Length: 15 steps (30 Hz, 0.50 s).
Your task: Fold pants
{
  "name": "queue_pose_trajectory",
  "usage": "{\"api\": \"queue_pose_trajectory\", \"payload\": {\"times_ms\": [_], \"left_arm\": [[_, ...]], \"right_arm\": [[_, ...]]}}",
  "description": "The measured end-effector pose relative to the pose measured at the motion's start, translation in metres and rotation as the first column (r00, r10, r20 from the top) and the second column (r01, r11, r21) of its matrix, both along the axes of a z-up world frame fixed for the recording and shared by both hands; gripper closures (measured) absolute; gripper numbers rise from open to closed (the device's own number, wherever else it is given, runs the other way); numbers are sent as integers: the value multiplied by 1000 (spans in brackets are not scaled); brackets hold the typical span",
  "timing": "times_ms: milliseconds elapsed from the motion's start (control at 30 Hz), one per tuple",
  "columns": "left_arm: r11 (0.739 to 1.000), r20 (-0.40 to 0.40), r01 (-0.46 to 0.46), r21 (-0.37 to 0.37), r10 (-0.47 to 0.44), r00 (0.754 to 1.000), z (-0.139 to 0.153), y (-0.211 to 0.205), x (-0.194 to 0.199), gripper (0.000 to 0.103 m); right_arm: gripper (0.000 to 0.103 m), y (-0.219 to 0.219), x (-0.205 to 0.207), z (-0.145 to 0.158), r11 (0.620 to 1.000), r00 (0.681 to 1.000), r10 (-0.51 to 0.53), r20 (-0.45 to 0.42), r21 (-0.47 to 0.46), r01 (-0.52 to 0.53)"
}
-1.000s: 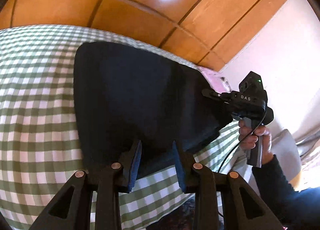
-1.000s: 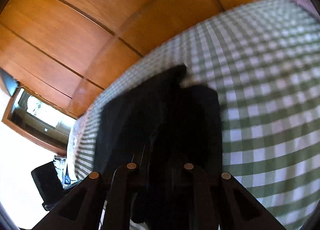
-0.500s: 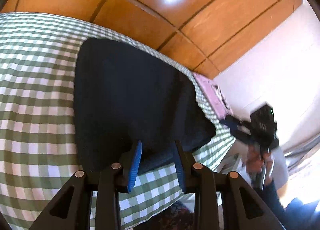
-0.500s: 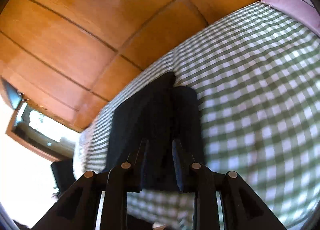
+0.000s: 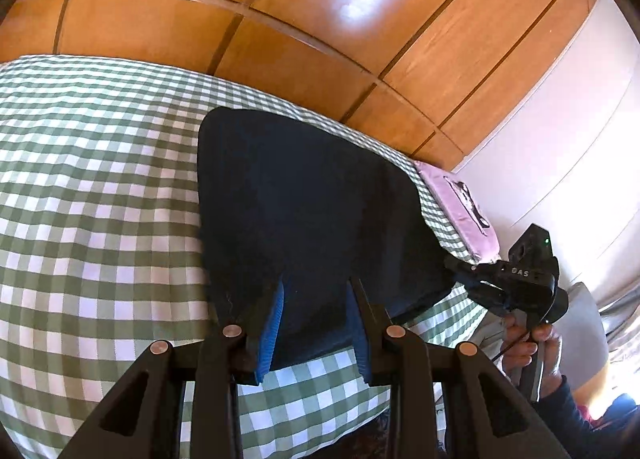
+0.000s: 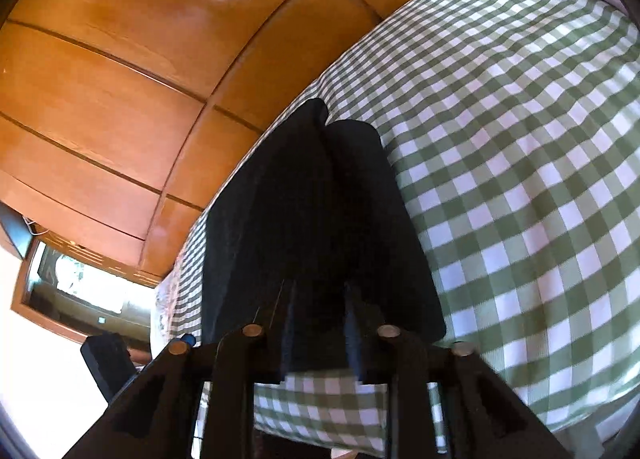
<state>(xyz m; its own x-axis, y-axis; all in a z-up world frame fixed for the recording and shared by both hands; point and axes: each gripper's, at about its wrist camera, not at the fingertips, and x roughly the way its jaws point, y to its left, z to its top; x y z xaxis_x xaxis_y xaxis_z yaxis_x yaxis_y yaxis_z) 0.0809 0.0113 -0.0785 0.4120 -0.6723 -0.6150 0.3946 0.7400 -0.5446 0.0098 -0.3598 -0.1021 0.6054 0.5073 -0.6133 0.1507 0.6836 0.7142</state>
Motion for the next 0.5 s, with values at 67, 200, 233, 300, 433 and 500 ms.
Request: {"api": "queue_pose_trajectory", "payload": {"times_ms": [67, 200, 233, 300, 433, 500], "left_arm": [[1000, 6, 5, 3, -5, 1000, 2, -1, -2, 72], [999, 2, 30, 23, -31, 1000, 1, -8, -3, 71], [999, -8, 36, 37, -36, 999, -3, -10, -3, 71], [996, -34, 53, 68, -51, 998, -14, -17, -3, 72], [994, -8, 49, 97, -49, 999, -15, -22, -9, 72], [993, 8, 42, 107, -43, 999, -11, -22, -10, 72]], "right_arm": [[95, 4, 0, 6, 999, 1000, 6, 0, -34, -6], [96, 5, -13, 26, 997, 999, 20, 48, -73, -17], [96, 5, -17, 28, 995, 999, 22, 47, -96, -17], [96, 4, -22, 19, 988, 1000, 15, 11, -153, -13], [97, -3, -24, -15, 994, 1000, -18, -15, -107, 16], [97, -5, -26, -14, 995, 1000, -14, -7, -98, 14]]}}
